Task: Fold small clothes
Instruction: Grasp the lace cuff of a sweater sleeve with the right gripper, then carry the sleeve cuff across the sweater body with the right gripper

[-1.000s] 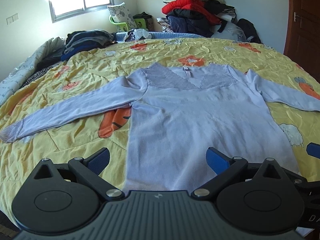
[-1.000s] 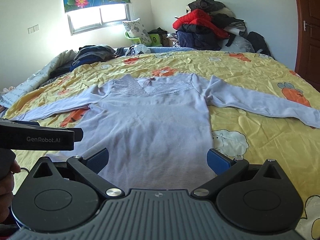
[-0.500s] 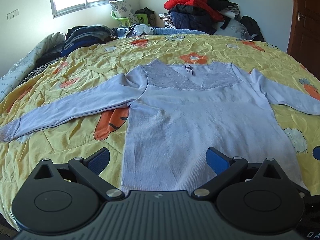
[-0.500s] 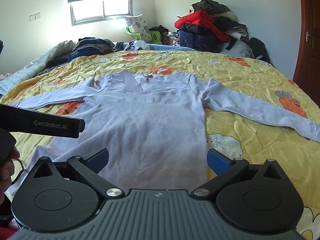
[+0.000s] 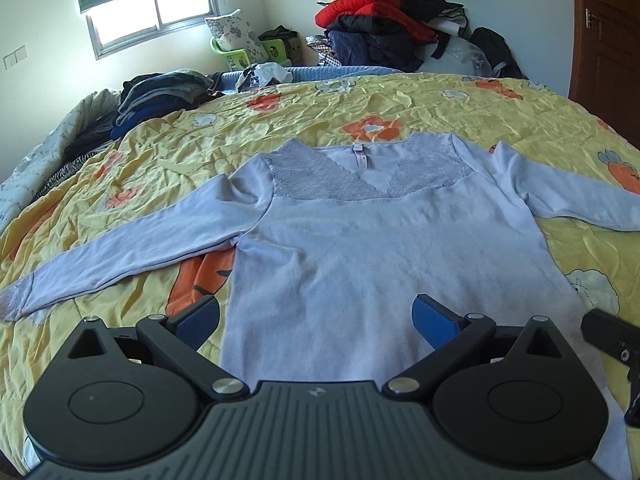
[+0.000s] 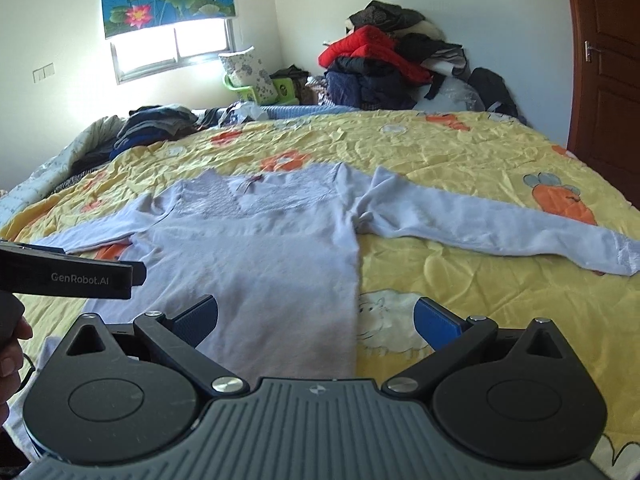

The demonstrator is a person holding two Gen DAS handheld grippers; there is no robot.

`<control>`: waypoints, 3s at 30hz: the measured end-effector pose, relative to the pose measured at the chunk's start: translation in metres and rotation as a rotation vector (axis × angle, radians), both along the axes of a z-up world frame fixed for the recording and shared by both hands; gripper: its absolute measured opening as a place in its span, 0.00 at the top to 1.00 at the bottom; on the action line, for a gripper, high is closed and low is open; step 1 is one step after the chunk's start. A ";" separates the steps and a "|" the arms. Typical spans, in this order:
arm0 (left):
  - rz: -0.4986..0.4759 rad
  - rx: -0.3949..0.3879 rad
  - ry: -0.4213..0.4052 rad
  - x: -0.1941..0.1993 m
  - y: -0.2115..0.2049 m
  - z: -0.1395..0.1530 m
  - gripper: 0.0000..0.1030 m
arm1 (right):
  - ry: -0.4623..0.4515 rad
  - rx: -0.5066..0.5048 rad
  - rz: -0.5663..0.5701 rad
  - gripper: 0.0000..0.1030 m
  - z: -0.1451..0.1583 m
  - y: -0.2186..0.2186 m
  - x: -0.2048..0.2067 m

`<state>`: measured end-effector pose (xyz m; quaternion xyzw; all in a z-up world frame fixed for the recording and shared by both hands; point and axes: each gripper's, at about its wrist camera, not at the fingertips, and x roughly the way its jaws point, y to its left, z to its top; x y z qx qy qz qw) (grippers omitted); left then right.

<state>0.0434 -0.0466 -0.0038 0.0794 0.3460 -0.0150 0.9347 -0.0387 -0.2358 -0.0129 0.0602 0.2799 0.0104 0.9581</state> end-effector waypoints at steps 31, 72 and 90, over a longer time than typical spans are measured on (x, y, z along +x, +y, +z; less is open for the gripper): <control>-0.106 0.059 0.024 0.014 -0.045 -0.009 0.00 | -0.218 0.613 -0.658 0.29 -0.070 -0.261 0.007; 0.042 0.033 0.052 0.039 0.011 -0.020 0.00 | -0.144 0.765 -0.282 0.90 -0.033 -0.163 0.159; 0.086 0.016 0.075 0.044 0.037 -0.026 0.00 | -0.057 0.731 -0.131 0.90 -0.016 -0.070 0.188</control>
